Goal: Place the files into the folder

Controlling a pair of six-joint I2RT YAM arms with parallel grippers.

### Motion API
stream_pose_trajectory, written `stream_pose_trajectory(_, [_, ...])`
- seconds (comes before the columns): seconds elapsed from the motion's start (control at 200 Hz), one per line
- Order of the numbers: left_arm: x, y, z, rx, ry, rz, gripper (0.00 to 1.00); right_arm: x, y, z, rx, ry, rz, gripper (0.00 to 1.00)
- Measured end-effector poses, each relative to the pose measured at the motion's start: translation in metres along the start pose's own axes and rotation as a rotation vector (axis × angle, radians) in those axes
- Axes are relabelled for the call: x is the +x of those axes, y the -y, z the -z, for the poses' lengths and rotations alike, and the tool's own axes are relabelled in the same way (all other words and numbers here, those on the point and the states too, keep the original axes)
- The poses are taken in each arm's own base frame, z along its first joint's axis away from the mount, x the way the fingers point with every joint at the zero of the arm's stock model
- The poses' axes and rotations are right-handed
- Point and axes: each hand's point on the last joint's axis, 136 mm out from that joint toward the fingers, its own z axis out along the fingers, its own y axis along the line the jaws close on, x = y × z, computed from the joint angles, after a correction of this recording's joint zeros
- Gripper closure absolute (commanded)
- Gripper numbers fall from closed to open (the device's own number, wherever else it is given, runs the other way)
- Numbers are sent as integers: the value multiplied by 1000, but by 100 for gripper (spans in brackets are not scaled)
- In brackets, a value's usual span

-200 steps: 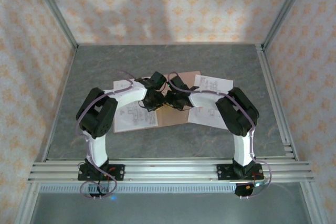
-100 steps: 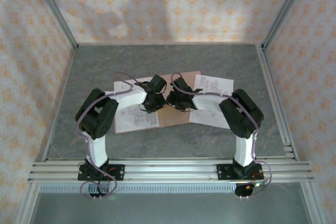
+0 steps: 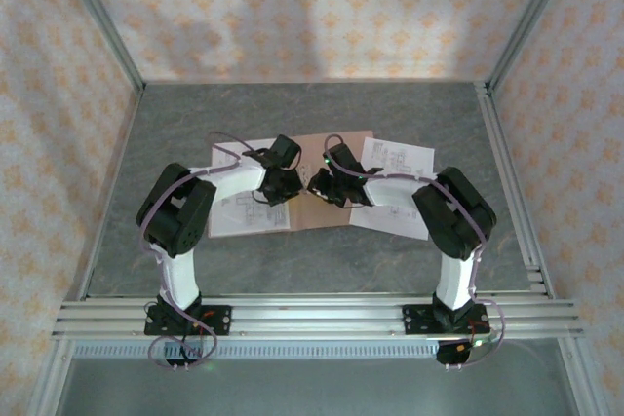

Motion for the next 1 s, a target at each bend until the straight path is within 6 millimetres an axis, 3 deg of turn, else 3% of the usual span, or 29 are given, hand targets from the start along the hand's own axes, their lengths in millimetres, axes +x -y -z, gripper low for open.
stream_pose_trajectory(0.26, [0,0,-1,9,5,-16,99,-3,-16,-6,-47,-22,-23,79])
stream_pose_trajectory(0.475, [-1,0,-1,23,7,-16,99,-3,-18,-21,-54,-46,-46,79])
stream_pose_trajectory(1.001, [-2,0,-1,28,2,-22,100,-5,-16,-18,-42,-30,-34,77])
